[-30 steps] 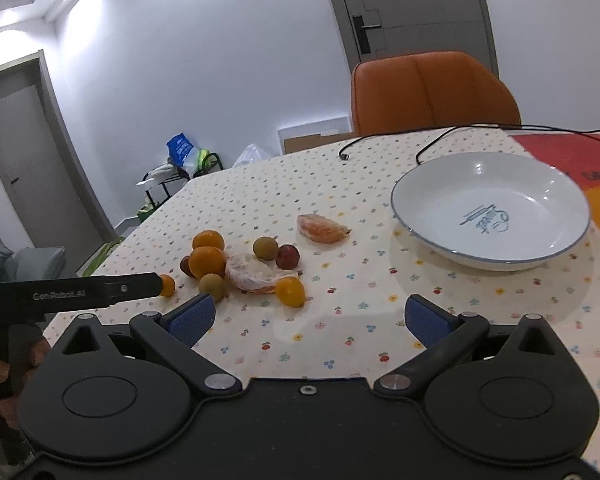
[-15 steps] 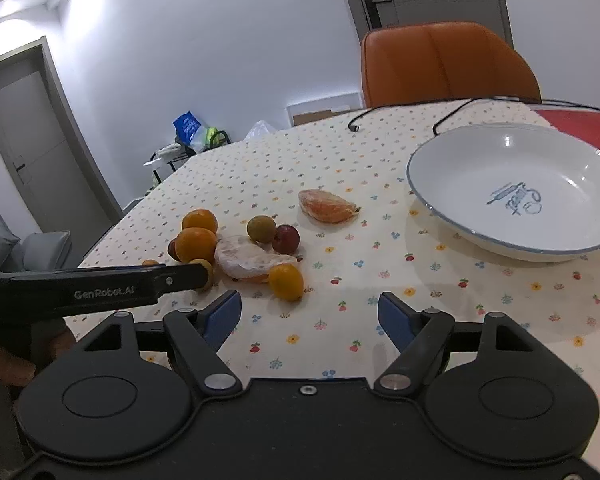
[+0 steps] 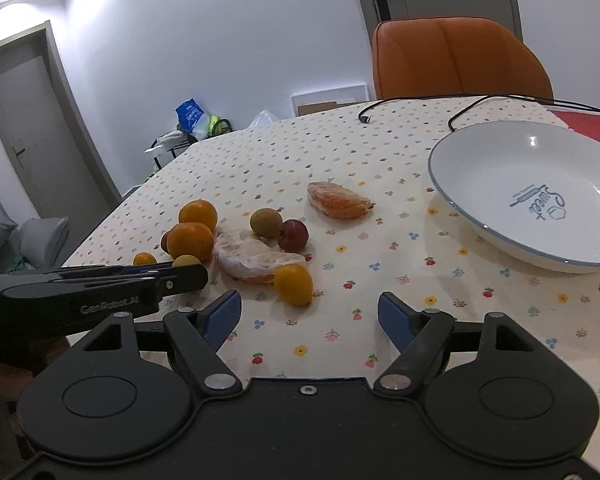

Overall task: Organize fruits
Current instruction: 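Grasp the greenish plum with the left tool while the right tool grasps a yellow apricot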

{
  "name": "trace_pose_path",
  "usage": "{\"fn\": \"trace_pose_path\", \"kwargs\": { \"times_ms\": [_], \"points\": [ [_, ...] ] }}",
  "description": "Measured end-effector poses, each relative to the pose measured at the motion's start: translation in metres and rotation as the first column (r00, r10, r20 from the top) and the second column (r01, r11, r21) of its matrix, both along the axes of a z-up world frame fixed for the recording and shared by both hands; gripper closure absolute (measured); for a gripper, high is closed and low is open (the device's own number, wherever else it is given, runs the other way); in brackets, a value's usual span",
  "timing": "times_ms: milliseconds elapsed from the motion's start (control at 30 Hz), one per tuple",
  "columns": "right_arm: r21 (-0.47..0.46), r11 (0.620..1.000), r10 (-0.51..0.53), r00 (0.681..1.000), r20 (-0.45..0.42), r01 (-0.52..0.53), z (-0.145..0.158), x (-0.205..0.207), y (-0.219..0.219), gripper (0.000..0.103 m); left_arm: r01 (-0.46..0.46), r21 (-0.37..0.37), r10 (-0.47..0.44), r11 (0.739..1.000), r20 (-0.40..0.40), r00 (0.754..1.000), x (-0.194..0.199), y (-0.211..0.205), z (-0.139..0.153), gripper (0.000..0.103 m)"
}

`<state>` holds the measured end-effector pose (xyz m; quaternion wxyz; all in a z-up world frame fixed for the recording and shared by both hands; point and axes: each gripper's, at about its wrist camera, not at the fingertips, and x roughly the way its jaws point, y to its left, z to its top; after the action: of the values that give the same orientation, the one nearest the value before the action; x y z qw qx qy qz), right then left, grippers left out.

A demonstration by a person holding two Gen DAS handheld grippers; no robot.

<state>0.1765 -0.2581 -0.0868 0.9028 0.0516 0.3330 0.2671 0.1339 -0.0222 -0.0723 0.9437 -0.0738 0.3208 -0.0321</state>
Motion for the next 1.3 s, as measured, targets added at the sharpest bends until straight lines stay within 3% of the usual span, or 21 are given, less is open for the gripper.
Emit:
{"fn": "trace_pose_path", "kwargs": {
  "times_ms": [333,467,533,667,1300],
  "points": [
    [-0.01,1.0,-0.004,1.0,0.001,0.004,-0.001,0.012,0.008,0.028,-0.017,0.012,0.017,1.0,0.025,1.0,-0.007,0.01,0.007,0.079],
    [-0.016,1.0,-0.001,1.0,0.002,0.001,0.0,0.015,0.014,0.033,-0.027,0.003,0.027,1.0,0.025,0.999,-0.007,0.014,0.01,0.079],
    [-0.017,1.0,-0.001,1.0,0.004,0.001,0.0,0.016,0.017,0.04,-0.026,0.004,0.026,1.0,0.029,0.999,-0.008,0.013,0.011,0.079],
    [-0.041,0.999,-0.004,1.0,0.016,0.005,0.0,0.015,0.019,0.082,-0.01,0.007,0.01,1.0,0.036,0.999,-0.008,0.007,0.015,0.079],
    [0.072,0.992,-0.107,0.989,0.101,0.1,0.03,-0.013,-0.054,0.082,0.149,0.03,-0.151,0.988,0.098,0.984,0.003,-0.071,0.041,0.079]
  ]
}}
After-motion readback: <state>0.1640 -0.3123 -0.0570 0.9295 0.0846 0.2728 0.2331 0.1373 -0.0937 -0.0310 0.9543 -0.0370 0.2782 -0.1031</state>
